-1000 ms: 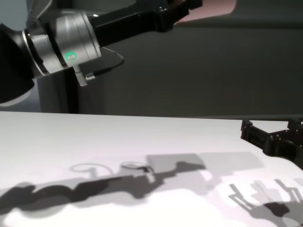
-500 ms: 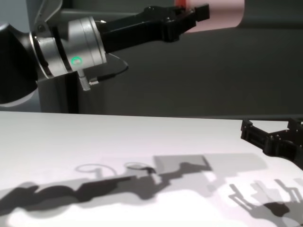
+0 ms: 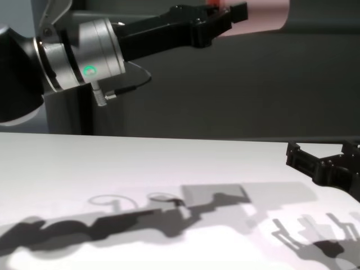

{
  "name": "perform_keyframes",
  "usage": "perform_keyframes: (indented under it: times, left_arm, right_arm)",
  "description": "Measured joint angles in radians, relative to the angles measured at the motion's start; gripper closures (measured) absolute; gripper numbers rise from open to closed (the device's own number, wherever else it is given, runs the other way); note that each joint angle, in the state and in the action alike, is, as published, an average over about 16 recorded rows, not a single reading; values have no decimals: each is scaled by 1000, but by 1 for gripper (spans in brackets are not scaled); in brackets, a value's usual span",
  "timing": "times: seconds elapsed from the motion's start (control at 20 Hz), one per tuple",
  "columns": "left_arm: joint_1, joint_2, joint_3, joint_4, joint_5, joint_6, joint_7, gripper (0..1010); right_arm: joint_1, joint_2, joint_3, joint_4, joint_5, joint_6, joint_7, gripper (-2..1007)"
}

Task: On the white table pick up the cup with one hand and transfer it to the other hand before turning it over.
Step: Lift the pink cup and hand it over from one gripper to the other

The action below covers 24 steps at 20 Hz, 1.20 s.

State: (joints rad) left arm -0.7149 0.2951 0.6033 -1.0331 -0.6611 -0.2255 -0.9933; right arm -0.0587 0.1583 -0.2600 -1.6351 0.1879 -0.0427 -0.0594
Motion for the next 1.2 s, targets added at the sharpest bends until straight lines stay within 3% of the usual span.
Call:
perform_keyframes:
  times: [0.35, 0.7, 0.95, 1.2]
  left_arm:
    - [0, 0, -2, 0, -1, -2, -2, 958]
    - [0, 0, -3, 0, -2, -4, -3, 958]
    - [0, 0, -3, 1, -3, -4, -3, 958]
    - [0, 0, -3, 1, -3, -5, -3, 958]
  right_arm:
    - [8, 1, -1, -1, 8, 7, 33, 5]
    - [20, -3, 8, -17, 34, 19, 94, 5]
    - [25, -15, 31, -38, 82, 22, 146, 5]
    - [24, -34, 66, -60, 159, 10, 200, 5]
